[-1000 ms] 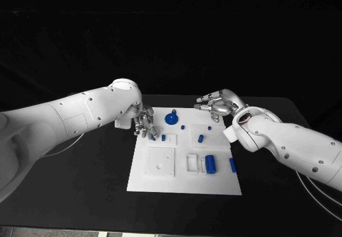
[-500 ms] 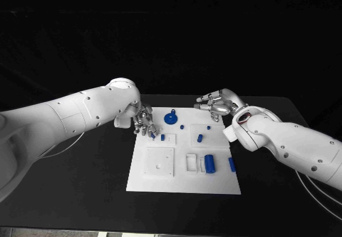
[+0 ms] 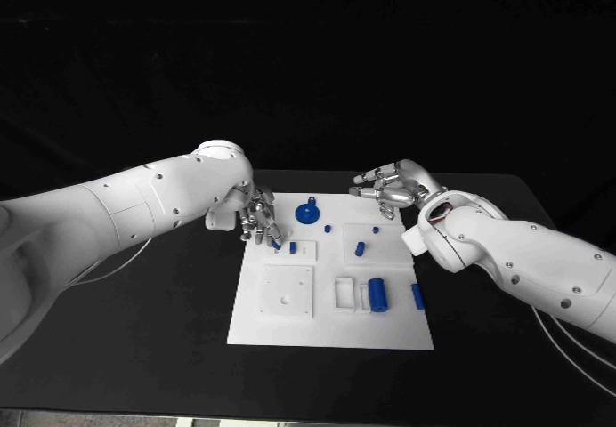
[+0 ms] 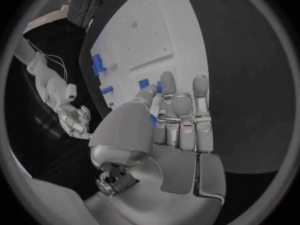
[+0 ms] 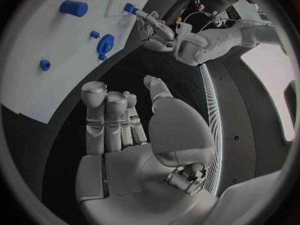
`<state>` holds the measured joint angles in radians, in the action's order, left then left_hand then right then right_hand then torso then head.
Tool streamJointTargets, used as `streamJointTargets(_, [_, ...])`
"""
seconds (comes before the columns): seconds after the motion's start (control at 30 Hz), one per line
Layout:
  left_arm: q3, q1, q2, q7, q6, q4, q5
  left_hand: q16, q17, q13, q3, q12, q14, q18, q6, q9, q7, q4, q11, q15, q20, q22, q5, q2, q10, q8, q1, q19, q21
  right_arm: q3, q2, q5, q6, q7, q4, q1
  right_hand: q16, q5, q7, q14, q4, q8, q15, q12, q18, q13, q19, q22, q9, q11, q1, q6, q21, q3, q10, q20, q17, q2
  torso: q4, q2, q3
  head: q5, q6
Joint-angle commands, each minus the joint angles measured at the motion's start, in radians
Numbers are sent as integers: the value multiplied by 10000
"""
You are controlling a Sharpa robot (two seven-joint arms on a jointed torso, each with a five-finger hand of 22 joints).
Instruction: Assemble the parts on the task board
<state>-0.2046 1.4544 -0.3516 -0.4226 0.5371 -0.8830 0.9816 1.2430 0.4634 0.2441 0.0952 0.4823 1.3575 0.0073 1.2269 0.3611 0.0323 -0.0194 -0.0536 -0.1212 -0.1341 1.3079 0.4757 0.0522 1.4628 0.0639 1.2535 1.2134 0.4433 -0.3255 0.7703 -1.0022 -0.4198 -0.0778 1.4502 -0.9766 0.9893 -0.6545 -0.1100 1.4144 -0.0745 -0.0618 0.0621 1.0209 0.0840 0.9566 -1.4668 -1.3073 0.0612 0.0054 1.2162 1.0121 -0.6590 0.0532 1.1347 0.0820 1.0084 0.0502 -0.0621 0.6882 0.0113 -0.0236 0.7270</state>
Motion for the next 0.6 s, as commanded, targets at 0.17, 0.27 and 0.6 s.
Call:
streamJointTargets(0.17, [-14,-33,35,-36,383,-17,36,78,20,-19,1847,16,-54,199,71,770,-39,-1764,-5,68,33,220,56,45,497,54,-70,-161,304,-5,-6,4,119,65,18,6,-62,-60,-16,-44,-10,-3,22,-57,170,-9,-149,-747,15,4,-108,31,33,-46,-84,7,-9,12,-8,2,9,10,-7])
streamJointTargets(0.27, [-14,-33,30,-46,426,-27,48,94,33,-14,1892,41,-44,213,76,988,-52,-1845,-17,72,38,215,104,41,498,41,-116,-198,392,-5,-7,4,119,65,17,6,-62,-60,-16,-44,-10,-3,22,-57,170,-9,-149,-747,15,4,-108,31,33,-46,-84,7,-9,12,-4,-1,8,18,-2])
streamJointTargets(0.6, [-12,-31,-12,-245,293,-75,-254,172,106,-27,2030,168,29,253,255,1074,-103,-2040,-74,55,23,214,658,-106,514,23,-320,-177,528,-5,-10,3,126,62,16,6,-54,-63,-14,-39,-10,-3,23,-41,167,2,-157,-754,14,3,-109,39,12,-48,-71,8,-5,9,-6,-3,6,29,8])
